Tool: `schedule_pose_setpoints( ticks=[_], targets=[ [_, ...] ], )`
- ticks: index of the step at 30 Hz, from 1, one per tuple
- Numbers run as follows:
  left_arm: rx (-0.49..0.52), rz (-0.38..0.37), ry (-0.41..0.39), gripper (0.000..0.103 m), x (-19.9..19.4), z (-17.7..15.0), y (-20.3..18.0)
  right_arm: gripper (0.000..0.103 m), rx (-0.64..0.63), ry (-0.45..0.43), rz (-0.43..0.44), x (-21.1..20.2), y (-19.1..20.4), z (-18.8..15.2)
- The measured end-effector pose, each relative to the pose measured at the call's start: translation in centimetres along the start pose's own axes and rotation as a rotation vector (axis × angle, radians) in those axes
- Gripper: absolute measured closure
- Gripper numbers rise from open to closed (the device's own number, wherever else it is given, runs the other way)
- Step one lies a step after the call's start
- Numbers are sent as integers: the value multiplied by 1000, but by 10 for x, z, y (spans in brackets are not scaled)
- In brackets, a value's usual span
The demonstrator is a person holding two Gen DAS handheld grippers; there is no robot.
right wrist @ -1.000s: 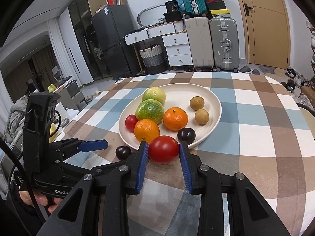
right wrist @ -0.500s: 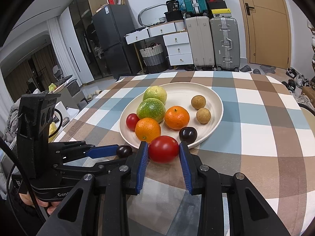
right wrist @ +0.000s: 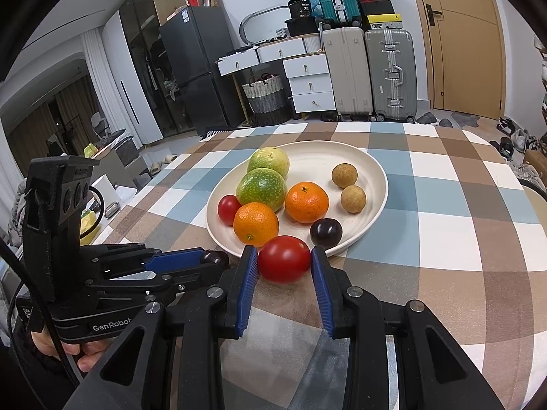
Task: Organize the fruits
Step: 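Grasp the last dark plum with the left tool while the right tool holds the tomato, then carry the red tomato and dark plum over the cream plate with both tools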
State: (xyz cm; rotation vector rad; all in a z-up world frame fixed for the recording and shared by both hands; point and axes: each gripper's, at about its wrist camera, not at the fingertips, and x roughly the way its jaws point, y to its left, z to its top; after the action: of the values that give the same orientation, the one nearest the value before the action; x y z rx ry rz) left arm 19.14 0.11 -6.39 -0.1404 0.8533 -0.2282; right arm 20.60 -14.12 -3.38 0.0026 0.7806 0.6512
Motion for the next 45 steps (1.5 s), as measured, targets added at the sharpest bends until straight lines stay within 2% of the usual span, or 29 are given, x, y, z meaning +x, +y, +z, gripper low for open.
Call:
schedule_pose_setpoints(
  ticks=[7,21,45],
  targets=[
    [-12,1,-11,80,-9,-7,2,70,3,-1,-1,1,-2,0],
    [-15,-5,-108,80,-38,-7,0,70,21,-16,-7,-2,-8,1],
    [-39,25,-149,80,-37,12,9,70,41,-53,-28,-3,-16,10]
  ],
)
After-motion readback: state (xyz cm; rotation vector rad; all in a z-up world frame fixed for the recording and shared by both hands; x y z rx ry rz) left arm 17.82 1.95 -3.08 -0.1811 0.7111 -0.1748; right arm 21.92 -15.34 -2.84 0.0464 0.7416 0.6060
